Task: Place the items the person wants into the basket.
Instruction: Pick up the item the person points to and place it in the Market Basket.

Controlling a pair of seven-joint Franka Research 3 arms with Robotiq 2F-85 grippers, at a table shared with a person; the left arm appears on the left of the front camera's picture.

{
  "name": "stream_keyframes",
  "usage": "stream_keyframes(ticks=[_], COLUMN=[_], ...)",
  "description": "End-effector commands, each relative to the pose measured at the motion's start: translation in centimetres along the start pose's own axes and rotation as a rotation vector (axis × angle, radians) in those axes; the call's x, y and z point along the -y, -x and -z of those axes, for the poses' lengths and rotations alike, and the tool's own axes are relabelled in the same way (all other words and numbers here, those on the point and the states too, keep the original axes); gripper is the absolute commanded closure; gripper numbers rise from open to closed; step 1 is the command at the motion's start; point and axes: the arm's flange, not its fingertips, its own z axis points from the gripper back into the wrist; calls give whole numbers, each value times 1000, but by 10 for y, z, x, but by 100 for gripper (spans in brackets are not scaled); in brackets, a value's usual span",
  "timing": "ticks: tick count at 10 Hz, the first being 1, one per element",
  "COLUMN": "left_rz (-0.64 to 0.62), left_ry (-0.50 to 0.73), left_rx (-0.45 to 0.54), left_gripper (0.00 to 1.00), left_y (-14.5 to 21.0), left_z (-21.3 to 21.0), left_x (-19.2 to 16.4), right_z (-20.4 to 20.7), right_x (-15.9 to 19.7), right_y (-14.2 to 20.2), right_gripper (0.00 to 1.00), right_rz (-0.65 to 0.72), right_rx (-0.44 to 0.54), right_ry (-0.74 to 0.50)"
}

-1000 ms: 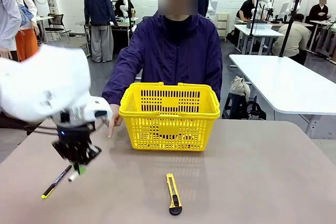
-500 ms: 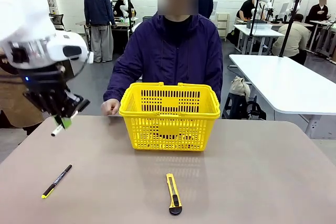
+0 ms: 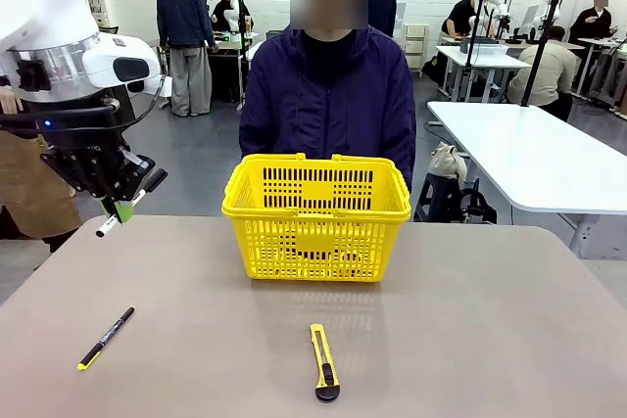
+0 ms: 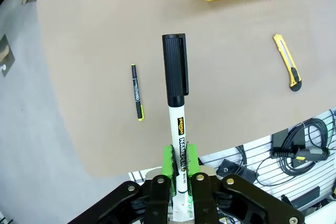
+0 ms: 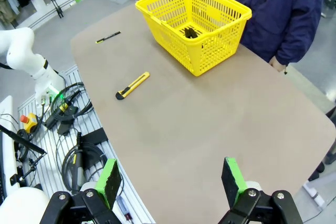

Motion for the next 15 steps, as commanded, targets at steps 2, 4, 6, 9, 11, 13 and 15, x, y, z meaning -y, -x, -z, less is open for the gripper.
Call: stream_keyframes(ticks=[2, 4, 6, 9, 11, 13, 15], left_rz=[3, 3, 135, 459, 601, 676, 729], left_ry=[1, 1, -34, -24, -60, 15, 68], left_rx=[8, 8, -57, -40, 37, 70, 45], left_gripper=[100, 100, 89, 89, 89, 89, 89], left_y=[3, 3, -35, -133, -185, -217, -232], left_z=[0, 0, 3, 12, 19, 31, 48], left_x=[0, 0, -1, 12, 45, 79, 111], right_z=[1, 1, 1, 1, 1, 1, 1], right_x=[1, 1, 1, 1, 1, 1, 1], right_y=[0, 0, 0, 0, 0, 0, 0], right_gripper=[0, 0, 0, 0, 0, 0, 0], right_rz=[-8, -8, -8, -8, -8, -8, -8], right_rx=[19, 19, 19, 19, 19, 19, 19], right_ry=[-9, -9, -9, -9, -9, -9, -9])
